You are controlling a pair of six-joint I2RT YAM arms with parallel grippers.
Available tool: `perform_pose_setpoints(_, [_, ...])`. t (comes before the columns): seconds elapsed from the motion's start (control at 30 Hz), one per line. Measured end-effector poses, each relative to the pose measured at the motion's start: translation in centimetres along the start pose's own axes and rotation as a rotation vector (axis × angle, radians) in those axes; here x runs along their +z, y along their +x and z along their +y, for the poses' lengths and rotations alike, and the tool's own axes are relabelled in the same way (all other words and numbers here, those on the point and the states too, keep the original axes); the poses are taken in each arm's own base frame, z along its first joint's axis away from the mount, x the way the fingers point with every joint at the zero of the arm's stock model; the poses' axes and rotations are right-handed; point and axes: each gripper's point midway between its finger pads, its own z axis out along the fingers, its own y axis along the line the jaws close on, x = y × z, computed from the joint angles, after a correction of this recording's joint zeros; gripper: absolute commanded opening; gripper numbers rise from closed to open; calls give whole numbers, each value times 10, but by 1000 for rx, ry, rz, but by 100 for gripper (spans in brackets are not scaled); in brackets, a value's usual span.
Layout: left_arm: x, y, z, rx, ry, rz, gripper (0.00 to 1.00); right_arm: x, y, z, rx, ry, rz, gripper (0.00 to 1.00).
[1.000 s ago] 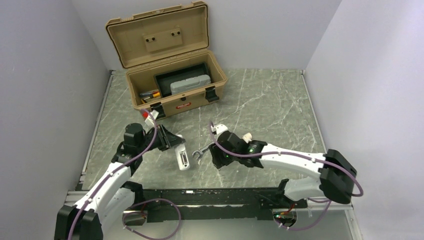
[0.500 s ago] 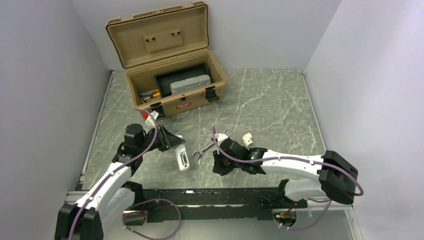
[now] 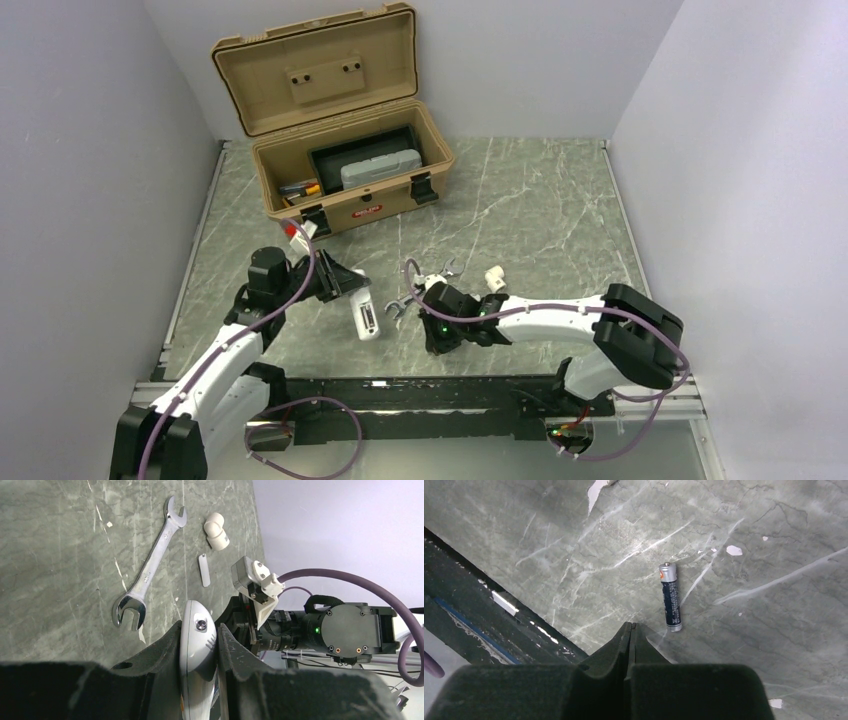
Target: Load the batteries into the remote control
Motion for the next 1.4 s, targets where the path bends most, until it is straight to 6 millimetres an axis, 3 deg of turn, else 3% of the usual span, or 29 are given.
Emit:
perform_pose_setpoints(0.67, [0,-1,1,-4,-2,0,0,5,-11,-16,14,157,7,0])
perform_pose_setpoints(1.4, [2,0,1,-9,7,12,0,-4,-8,-36,15,265,13,0])
